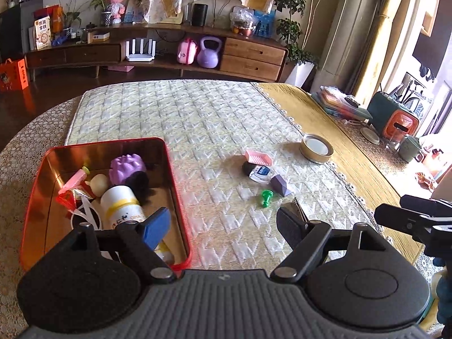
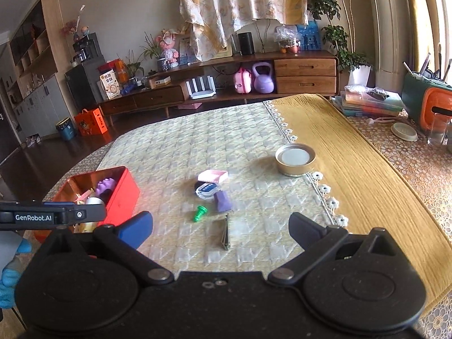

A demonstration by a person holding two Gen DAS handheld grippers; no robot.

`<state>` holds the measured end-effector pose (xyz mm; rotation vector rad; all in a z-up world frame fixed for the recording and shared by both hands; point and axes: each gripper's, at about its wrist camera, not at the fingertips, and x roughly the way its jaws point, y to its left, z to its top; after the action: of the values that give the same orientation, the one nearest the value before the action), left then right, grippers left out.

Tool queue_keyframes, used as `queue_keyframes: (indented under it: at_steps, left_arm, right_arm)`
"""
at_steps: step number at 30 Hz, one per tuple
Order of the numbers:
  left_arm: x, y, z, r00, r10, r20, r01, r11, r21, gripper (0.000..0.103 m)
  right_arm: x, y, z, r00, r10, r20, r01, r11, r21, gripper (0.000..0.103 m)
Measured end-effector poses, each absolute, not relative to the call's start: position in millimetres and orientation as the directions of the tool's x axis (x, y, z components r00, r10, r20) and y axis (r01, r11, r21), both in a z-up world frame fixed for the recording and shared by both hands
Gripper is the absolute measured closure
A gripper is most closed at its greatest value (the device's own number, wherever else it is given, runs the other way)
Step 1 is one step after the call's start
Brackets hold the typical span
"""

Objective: Organize rigid objects
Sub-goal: 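Move the left tool to the silver nail clipper while the right tool moves to the round tin, then grasp the round silver tin with the right tool while the left tool grasps the nail clipper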

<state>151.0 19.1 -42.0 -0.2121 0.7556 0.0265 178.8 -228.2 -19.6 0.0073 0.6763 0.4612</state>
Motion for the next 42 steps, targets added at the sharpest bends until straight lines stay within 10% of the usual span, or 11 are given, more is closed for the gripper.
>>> queue_keyframes:
  at_steps: [42]
  left_arm:
    - [239.7,-108.3,-126.6,0.617,-0.115,-0.779,0.060,0.993,-0.098,0.021]
  right_arm:
    - [368.9,-228.2,-92.5,0.687,0.305,-0.660,-0.426,0.904,-0.026,0.002]
